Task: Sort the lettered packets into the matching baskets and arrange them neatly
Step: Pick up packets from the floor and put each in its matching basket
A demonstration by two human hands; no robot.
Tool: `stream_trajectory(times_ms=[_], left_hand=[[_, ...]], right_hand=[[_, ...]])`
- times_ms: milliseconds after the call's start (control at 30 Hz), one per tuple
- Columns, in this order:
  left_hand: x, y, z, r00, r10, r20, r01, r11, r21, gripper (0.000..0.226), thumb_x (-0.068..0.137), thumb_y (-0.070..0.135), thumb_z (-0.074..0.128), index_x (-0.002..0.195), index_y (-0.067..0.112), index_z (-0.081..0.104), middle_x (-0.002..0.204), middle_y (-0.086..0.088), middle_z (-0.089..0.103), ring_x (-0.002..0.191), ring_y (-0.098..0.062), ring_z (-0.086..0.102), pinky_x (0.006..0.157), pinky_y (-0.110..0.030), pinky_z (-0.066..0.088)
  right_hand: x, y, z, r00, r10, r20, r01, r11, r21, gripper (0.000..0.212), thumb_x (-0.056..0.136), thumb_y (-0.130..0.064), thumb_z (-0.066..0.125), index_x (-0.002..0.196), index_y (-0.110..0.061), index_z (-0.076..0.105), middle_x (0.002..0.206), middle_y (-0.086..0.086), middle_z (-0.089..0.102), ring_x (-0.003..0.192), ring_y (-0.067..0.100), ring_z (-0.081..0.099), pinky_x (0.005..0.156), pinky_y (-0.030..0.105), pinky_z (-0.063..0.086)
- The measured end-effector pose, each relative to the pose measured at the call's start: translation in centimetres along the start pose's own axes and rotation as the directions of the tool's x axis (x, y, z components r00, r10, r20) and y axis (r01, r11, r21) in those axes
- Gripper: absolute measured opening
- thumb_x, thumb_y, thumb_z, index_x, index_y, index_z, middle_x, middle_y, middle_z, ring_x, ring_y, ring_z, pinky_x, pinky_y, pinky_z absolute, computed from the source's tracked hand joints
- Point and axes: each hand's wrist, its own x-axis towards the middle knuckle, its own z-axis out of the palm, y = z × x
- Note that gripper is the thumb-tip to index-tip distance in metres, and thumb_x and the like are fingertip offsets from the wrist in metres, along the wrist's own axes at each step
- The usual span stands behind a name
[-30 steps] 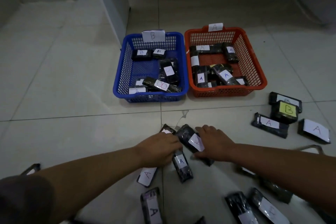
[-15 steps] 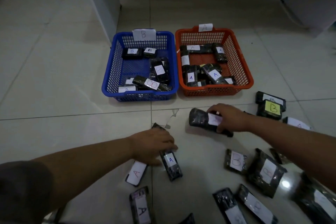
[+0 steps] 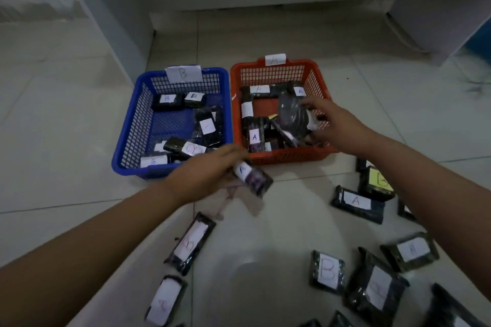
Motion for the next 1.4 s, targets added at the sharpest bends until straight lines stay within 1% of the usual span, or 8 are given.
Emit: stream_trajectory(times_ms=[133,300,433,667,767,1033,1267,1400], left_hand=[[4.4,-1.3,-3.2,0.979,-0.15,-0.135,0.14,0.987,-0.08,0.051,0.08,0.019,0.071,0.126,0.028,0.053,0.128,0.007,0.054,0.109,-0.001,0.046,0.095,-0.026,0.044],[9.1,-2.8,-2.4,0.985,-0.151,-0.087,0.153,0.988,0.01,0.047,0.082,0.011,0.067,0.125,0.025,0.055,0.13,0.006,0.052,0.113,-0.013,0.053,0.092,-0.029,0.045],[12.7,-3.5,-0.5,0.992,-0.127,-0.004,0.127,0.99,0.065,0.047,0.083,0.012,0.065,0.126,0.026,0.055,0.13,0.007,0.051,0.114,-0.013,0.053,0.091,-0.032,0.048],[18.3,-5.2,-0.5,0.978,-0.135,0.16,0.1,0.973,0.209,0.051,0.082,0.008,0.062,0.129,0.025,0.053,0.134,0.005,0.047,0.117,-0.016,0.049,0.09,-0.03,0.044],[19.7,-5.3,0.7,0.947,-0.164,0.276,0.122,0.979,0.161,0.043,0.084,0.021,0.061,0.127,0.018,0.056,0.137,0.002,0.043,0.121,-0.017,0.046,0.098,-0.035,0.043],[23.3,-6.5,3.0,0.939,-0.341,-0.048,0.325,0.924,-0.203,0.021,0.078,0.018,0.072,0.098,0.016,0.065,0.132,-0.001,0.045,0.124,-0.018,0.042,0.107,-0.032,0.032],[25.8,-7.6,3.9,0.888,-0.457,-0.042,0.398,0.813,-0.425,0.09,0.073,0.002,0.071,0.146,0.027,0.025,0.149,-0.006,0.031,0.137,-0.024,0.03,0.113,-0.045,0.028],[25.6,-7.7,5.8,0.883,-0.467,0.036,0.427,0.77,-0.474,0.105,0.072,-0.001,0.073,0.149,0.028,0.007,0.154,-0.008,0.018,0.138,-0.024,0.028,0.109,-0.034,0.032]], right_hand=[[2.3,2.2,-1.9,0.992,0.112,-0.057,-0.097,0.97,0.222,0.064,0.076,0.015,0.058,0.122,-0.028,0.051,0.124,-0.001,0.049,0.098,0.01,0.054,0.063,0.021,0.054],[5.8,6.4,-2.8,0.978,-0.059,-0.201,-0.003,0.955,-0.298,0.038,0.08,0.002,0.06,0.109,-0.022,0.064,0.122,0.006,0.053,0.112,0.022,0.049,0.093,0.028,0.036],[7.8,9.0,-3.0,0.99,-0.04,-0.135,-0.024,0.895,-0.444,0.031,0.082,-0.011,0.06,0.109,-0.026,0.063,0.131,0.007,0.049,0.125,0.036,0.038,0.106,0.053,0.032],[11.8,10.7,-2.8,0.992,-0.117,0.039,0.115,0.768,-0.63,0.029,0.085,-0.021,0.057,0.113,-0.026,0.061,0.133,0.004,0.045,0.136,0.037,0.021,0.115,0.053,0.014],[11.9,10.8,-1.5,0.995,-0.042,0.093,0.09,0.779,-0.62,0.035,0.088,-0.049,0.039,0.109,-0.028,0.058,0.138,0.001,0.039,0.14,0.035,0.009,0.116,0.054,0.012],[11.8,11.9,0.6,0.994,-0.08,-0.071,0.028,0.836,-0.549,0.033,0.076,-0.027,0.069,0.108,-0.022,0.064,0.155,0.013,0.001,0.141,0.042,-0.014,0.116,0.056,0.011],[11.6,13.2,2.5,0.995,0.092,0.046,-0.062,0.892,-0.447,0.063,0.089,-0.016,0.051,0.144,-0.031,0.025,0.158,0.006,0.001,0.145,0.032,-0.004,0.117,0.046,0.008],[10.9,13.5,3.5,0.99,0.011,-0.138,-0.046,0.966,-0.255,0.075,0.081,-0.012,0.067,0.143,-0.021,0.027,0.153,0.01,0.019,0.141,0.026,0.023,0.116,0.04,0.024]])
